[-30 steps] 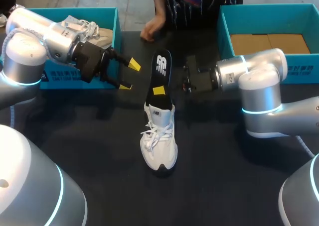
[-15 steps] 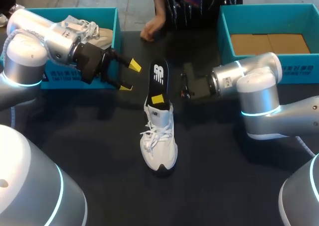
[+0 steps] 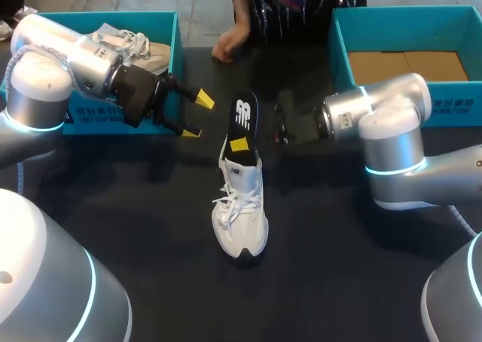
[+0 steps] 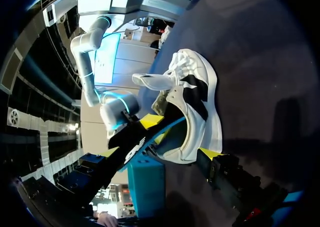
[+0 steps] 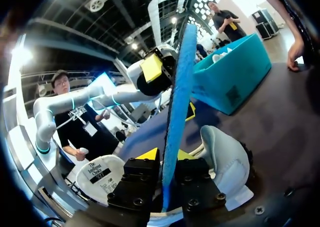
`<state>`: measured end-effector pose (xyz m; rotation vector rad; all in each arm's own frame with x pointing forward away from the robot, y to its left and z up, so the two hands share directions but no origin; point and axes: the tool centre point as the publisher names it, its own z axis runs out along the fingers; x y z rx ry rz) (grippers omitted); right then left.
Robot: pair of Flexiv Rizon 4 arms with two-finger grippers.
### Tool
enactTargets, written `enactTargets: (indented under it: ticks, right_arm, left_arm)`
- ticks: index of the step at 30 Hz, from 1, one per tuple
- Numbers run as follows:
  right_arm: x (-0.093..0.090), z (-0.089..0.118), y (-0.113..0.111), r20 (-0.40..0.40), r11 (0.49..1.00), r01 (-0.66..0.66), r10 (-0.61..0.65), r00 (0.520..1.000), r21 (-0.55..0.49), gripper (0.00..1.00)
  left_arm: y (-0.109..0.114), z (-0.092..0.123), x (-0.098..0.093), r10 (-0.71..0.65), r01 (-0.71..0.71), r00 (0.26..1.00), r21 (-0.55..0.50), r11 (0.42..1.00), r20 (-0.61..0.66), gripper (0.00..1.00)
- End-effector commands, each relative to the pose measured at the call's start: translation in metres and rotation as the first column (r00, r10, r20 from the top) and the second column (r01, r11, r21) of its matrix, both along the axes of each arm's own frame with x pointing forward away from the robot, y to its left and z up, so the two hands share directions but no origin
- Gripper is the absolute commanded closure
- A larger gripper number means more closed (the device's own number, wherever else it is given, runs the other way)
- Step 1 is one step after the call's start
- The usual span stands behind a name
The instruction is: Take the shoe out of the shoebox, open the shoe tongue, remove and reinsert the insole, then place the shoe into the shoebox
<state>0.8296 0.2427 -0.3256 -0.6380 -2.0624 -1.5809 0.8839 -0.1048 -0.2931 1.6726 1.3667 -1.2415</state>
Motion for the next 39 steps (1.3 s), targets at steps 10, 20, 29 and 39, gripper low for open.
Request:
enactTargets:
  ticks: [10, 20, 29, 39]
  right_arm:
    - [0.005, 0.008, -0.011, 0.009, 0.999, 0.022, -0.022, 1.0, -0.023, 0.85]
    - [0.006, 0.0, 0.0, -0.021, 0.999, -0.034, 0.034, 0.999, -0.012, 1.0]
    - [-0.002, -0.013, -0.004, -0.086, 0.995, -0.076, 0.07, 0.994, -0.072, 1.0]
    - [-0.018, -0.017, -0.005, -0.143, 0.988, -0.114, 0.098, 0.985, -0.107, 1.0]
  left_arm:
    - [0.002, -0.002, -0.001, 0.011, -0.011, 1.0, -0.002, 1.0, 0.001, 0.0]
    - [0.001, -0.003, -0.002, 0.007, -0.007, 1.0, 0.003, 1.0, 0.002, 0.0]
    - [0.0, -0.004, -0.003, 0.004, -0.004, 1.0, 0.003, 1.0, 0.001, 0.0]
    - [0.0, -0.006, -0.004, 0.007, -0.008, 1.0, -0.003, 1.0, -0.003, 0.0]
